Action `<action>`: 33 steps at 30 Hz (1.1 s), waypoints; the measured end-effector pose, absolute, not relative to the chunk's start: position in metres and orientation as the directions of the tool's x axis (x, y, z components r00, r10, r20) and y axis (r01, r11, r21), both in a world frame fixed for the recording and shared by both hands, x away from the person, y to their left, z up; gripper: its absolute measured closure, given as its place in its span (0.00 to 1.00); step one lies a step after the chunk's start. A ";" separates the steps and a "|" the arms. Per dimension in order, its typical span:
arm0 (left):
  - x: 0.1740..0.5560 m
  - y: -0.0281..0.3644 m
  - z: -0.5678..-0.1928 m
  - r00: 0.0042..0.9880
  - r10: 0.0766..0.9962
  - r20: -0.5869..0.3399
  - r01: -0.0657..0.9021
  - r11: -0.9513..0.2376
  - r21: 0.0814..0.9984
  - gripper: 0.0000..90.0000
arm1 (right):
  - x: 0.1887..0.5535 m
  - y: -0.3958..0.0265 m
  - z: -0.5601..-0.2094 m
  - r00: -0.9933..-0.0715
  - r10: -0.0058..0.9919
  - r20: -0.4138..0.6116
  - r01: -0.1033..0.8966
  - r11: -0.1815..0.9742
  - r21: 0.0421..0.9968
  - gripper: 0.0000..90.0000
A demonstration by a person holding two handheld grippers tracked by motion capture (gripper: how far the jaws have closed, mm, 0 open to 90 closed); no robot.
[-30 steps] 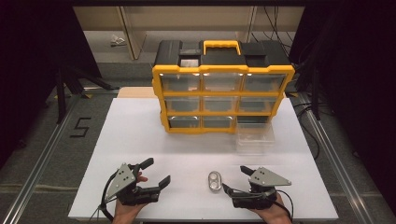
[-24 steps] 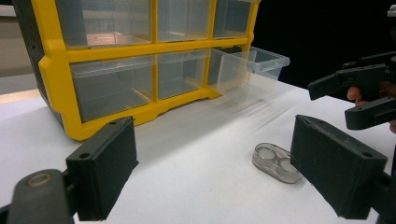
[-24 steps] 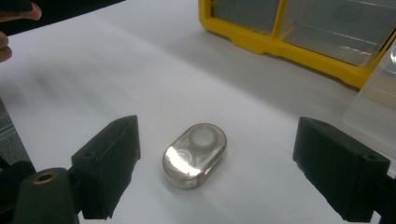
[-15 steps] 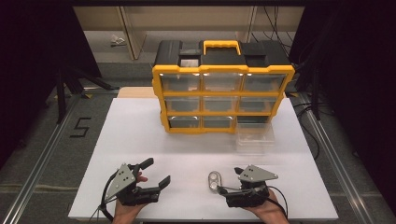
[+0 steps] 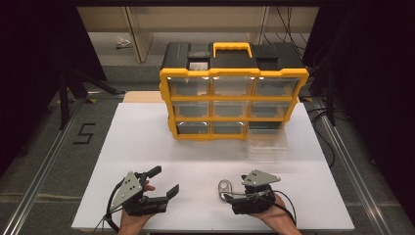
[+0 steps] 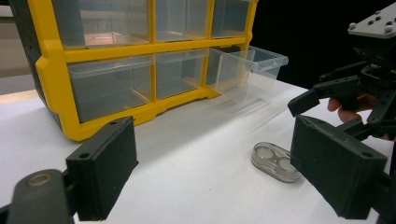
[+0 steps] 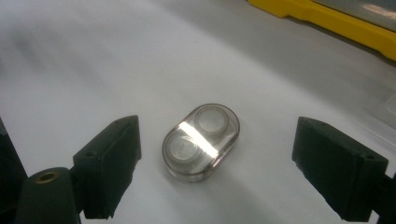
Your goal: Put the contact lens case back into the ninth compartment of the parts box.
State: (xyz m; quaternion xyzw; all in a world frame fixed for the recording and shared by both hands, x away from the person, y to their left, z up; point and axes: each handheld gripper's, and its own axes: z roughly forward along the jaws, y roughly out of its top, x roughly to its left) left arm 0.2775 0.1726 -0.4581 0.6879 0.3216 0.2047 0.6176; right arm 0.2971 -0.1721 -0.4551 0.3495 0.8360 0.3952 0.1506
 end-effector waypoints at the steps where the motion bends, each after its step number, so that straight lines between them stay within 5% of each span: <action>1: 0.278 0.173 -0.458 0.709 0.695 -0.115 0.190 -0.031 0.981 0.16 | 0.298 -0.171 -0.455 -0.711 0.702 0.023 0.467 0.447 0.763 0.18; 33: 0.278 0.172 -0.458 0.713 0.691 -0.116 0.190 -0.032 0.981 0.16 | 0.322 -0.149 -0.471 -0.710 0.702 0.061 0.558 0.507 0.657 0.25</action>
